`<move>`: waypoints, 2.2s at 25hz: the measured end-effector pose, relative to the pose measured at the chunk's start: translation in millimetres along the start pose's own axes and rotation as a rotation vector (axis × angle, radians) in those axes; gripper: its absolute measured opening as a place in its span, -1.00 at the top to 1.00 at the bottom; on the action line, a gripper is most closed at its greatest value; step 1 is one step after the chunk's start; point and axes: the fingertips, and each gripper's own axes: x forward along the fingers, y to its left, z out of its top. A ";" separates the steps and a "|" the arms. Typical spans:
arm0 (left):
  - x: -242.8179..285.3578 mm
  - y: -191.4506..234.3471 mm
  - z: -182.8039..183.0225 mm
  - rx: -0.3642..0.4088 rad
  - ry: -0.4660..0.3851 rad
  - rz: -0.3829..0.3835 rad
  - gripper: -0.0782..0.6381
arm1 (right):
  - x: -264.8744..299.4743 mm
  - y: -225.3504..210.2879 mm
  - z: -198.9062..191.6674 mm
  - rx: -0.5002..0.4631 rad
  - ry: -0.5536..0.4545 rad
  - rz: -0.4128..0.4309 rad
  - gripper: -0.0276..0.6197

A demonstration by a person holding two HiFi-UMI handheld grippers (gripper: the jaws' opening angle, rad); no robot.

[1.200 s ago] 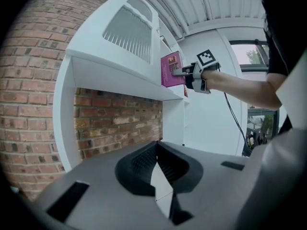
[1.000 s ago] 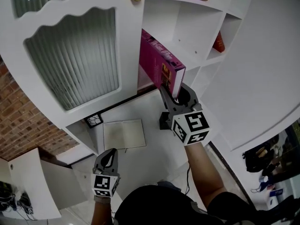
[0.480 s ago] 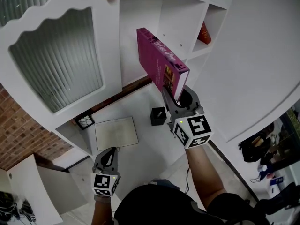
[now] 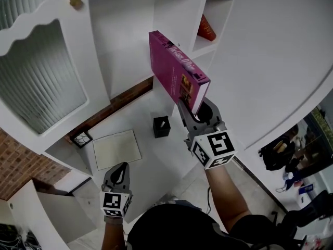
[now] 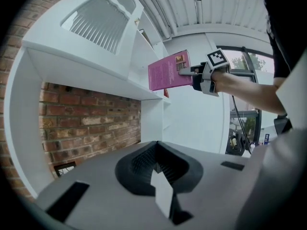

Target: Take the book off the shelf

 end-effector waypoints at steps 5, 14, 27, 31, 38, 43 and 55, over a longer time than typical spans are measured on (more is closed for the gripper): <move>12.9 0.9 -0.5 0.004 0.007 -0.038 0.76 | -4.3 -7.5 -6.6 0.000 0.014 -0.032 0.47; 38.3 -39.6 5.5 0.031 0.016 -0.108 0.76 | -51.4 -44.9 -33.8 0.009 0.056 -0.090 0.47; 75.1 -86.3 12.6 0.081 0.035 -0.217 0.76 | -111.0 -84.6 -92.9 0.059 0.121 -0.170 0.47; 81.0 -95.9 12.4 0.095 0.037 -0.242 0.76 | -129.6 -86.5 -110.2 0.075 0.135 -0.183 0.47; 89.7 -109.1 7.0 0.092 0.069 -0.279 0.76 | -158.7 -84.4 -138.0 0.101 0.173 -0.208 0.47; 93.2 -118.4 5.1 0.104 0.076 -0.299 0.76 | -181.8 -75.6 -158.6 0.087 0.220 -0.208 0.47; 104.1 -127.5 12.9 0.128 0.013 -0.323 0.76 | -211.5 -58.9 -193.2 0.079 0.284 -0.196 0.47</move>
